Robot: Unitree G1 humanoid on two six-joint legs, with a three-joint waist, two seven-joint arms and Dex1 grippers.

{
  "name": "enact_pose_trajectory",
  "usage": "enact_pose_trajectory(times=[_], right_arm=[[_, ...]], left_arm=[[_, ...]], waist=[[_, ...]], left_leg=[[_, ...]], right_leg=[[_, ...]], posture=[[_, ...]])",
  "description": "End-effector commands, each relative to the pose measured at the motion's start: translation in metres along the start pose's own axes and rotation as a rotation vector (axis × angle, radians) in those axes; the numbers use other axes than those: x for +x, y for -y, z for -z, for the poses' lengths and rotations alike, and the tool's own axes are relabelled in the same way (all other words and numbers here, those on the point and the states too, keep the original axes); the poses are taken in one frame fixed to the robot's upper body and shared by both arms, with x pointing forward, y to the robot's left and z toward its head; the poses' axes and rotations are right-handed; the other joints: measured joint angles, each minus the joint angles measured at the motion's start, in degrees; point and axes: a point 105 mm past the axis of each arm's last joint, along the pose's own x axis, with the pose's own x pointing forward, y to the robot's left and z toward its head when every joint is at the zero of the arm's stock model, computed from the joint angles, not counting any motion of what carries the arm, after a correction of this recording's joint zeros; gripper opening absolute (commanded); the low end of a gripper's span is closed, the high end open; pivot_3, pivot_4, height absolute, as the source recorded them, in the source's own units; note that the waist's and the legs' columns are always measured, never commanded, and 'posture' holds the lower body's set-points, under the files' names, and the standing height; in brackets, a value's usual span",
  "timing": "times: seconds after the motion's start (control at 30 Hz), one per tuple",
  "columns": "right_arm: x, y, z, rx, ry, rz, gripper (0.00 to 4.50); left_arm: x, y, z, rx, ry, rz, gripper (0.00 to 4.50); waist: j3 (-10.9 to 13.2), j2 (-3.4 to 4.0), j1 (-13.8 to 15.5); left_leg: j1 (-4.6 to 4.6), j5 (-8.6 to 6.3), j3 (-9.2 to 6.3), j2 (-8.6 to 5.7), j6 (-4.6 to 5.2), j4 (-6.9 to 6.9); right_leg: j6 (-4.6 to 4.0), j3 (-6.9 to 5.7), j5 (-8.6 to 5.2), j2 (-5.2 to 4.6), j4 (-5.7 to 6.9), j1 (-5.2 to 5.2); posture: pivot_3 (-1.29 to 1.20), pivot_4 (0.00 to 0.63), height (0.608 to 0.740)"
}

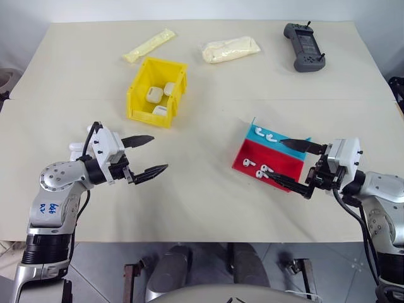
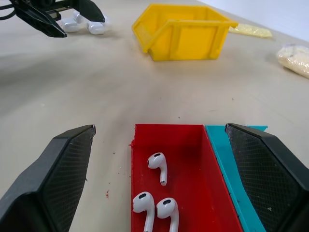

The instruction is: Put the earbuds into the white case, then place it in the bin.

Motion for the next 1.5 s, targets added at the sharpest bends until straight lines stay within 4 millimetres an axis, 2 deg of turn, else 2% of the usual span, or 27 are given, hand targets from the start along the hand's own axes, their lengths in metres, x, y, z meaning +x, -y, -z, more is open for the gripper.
enact_pose_trajectory(times=[0.03,0.27,0.5,0.77,0.9,1.0,1.17,1.27,1.43,1.5], right_arm=[[0.0,0.002,-0.004,-0.032,0.013,-0.011,4.5],[0.004,0.004,-0.002,-0.03,0.02,-0.03,4.5],[0.016,0.006,-0.006,-0.03,0.071,-0.073,4.5],[0.06,-0.015,-0.028,-0.034,0.215,-0.239,4.5],[0.077,-0.023,-0.04,-0.061,0.288,-0.258,4.5],[0.082,-0.023,-0.041,-0.068,0.302,-0.26,4.5],[0.082,-0.021,-0.039,-0.073,0.295,-0.256,4.5],[0.079,-0.018,-0.035,-0.076,0.276,-0.25,4.5],[0.079,-0.02,-0.031,-0.076,0.264,-0.253,4.5],[0.08,-0.022,-0.03,-0.074,0.263,-0.252,4.5]], left_arm=[[-0.004,-0.004,-0.005,0.089,-0.024,-0.036,4.46],[-0.009,-0.009,-0.011,0.049,0.048,-0.09,4.46],[-0.031,-0.022,-0.007,0.009,0.07,-0.301,4.46],[-0.103,-0.007,0.013,-0.069,0.013,-0.774,4.46],[-0.141,0.011,0.031,-0.181,-0.051,-1.005,4.46],[-0.148,0.017,0.041,-0.253,-0.109,-1.055,4.46],[-0.154,0.003,0.042,-0.298,-0.182,-1.078,4.46],[-0.163,-0.013,0.049,-0.4,-0.395,-1.059,4.46],[-0.174,-0.032,0.037,-0.556,-0.635,-1.018,4.46],[-0.172,-0.039,0.033,-0.625,-0.682,-0.998,4.46]], waist=[[0.0,0.0,0.0],[0.0,0.02,0.0],[0.0,0.03,-0.3],[0.0,0.03,-1.2],[0.0,0.04,-1.0],[0.0,0.04,-0.4],[0.0,0.03,0.3],[0.0,0.03,0.0],[0.0,0.05,-0.3],[0.0,0.07,-0.7]], left_leg=[[0.0,0.0,0.0,0.0,0.0,0.0],[0.0,0.0,0.0,0.0,0.0,0.0],[0.01,-0.02,0.02,0.08,-0.03,-0.01],[0.02,-0.1,0.08,0.37,-0.16,-0.02],[0.06,-0.11,0.09,0.35,-0.16,-0.01],[0.06,-0.12,0.09,0.35,-0.17,-0.02],[0.08,-0.12,0.06,0.32,-0.18,0.0],[0.08,-0.13,0.06,0.35,-0.2,-0.01],[0.13,-0.18,0.03,0.44,-0.31,-0.06],[0.13,-0.19,0.04,0.45,-0.33,-0.11]], right_leg=[[0.0,0.0,0.0,0.0,0.0,0.0],[0.0,0.0,0.0,0.0,0.0,0.0],[0.0,0.01,0.0,0.07,-0.02,-0.01],[-0.03,0.07,-0.01,0.34,-0.09,-0.02],[-0.04,0.1,-0.02,0.34,-0.11,0.02],[-0.04,0.11,-0.02,0.36,-0.11,0.01],[-0.06,0.12,-0.03,0.37,-0.24,0.03],[-0.1,0.14,-0.05,0.41,-0.11,-0.02],[-0.19,0.22,-0.1,0.59,0.14,-0.08],[-0.22,0.23,-0.11,0.62,0.16,-0.12]], posture=[[0.0,0.15,0.74],[0.0,0.15,0.74],[0.0,0.15,0.74],[0.0,0.15,0.74],[0.0,0.15,0.74],[0.0,0.15,0.74],[0.0,0.15,0.74],[0.0,0.15,0.74],[0.0,0.15,0.74],[0.0,0.15,0.74]])
